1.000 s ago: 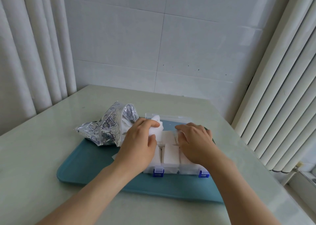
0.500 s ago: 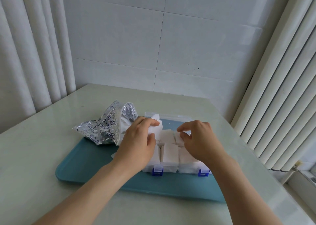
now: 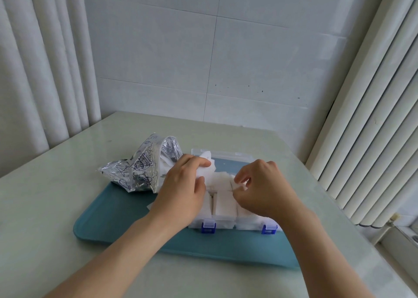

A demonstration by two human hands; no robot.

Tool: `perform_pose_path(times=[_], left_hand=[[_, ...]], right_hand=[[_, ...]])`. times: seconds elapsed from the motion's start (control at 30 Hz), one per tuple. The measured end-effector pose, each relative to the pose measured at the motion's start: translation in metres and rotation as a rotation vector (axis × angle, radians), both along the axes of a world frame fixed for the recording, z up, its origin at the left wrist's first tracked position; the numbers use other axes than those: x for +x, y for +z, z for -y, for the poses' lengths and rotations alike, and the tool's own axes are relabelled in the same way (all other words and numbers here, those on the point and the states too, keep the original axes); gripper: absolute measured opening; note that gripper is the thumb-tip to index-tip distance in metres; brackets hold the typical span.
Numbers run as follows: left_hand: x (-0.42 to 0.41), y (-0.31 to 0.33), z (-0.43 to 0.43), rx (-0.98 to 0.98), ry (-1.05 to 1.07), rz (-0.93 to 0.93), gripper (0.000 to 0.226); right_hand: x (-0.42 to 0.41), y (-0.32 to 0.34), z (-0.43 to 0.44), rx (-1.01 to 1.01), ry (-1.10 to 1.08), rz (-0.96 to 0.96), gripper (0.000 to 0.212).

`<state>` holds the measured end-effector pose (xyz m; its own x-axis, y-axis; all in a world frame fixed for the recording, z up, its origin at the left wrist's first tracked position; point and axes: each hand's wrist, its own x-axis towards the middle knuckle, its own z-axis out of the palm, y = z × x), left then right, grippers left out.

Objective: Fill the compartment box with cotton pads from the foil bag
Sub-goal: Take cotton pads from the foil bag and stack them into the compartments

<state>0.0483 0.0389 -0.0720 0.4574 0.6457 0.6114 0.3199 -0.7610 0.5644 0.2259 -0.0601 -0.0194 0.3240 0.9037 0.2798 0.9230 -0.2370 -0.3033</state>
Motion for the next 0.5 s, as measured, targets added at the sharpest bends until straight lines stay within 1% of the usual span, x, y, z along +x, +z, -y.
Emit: perform_pose_path(times=[0.1,0.27,0.33,0.4,0.43,0.5], left_hand=[[0.000,0.001,0.001,0.000,0.001,-0.004,0.035],[-0.001,0.002,0.002,-0.005,0.002,-0.002,0.035],[-0.001,0.004,0.001,-0.003,0.001,0.004,0.036],[0.000,0.004,0.000,-0.005,0.004,0.014,0.036],[0.000,0.004,0.000,-0.012,0.007,0.020,0.036],[-0.001,0.005,0.000,-0.048,0.010,0.039,0.036]], right_hand=[[0.003,0.006,0.003,-0.032,0.014,-0.001,0.022],[0.000,0.006,0.001,-0.073,0.067,0.032,0.025],[-0.006,0.008,0.002,-0.027,0.075,0.042,0.022],[-0.010,0.012,0.005,0.002,0.091,-0.014,0.013],[-0.013,0.015,0.007,-0.024,0.099,-0.030,0.011],[-0.017,0.017,0.012,-0.097,0.103,0.001,0.015]])
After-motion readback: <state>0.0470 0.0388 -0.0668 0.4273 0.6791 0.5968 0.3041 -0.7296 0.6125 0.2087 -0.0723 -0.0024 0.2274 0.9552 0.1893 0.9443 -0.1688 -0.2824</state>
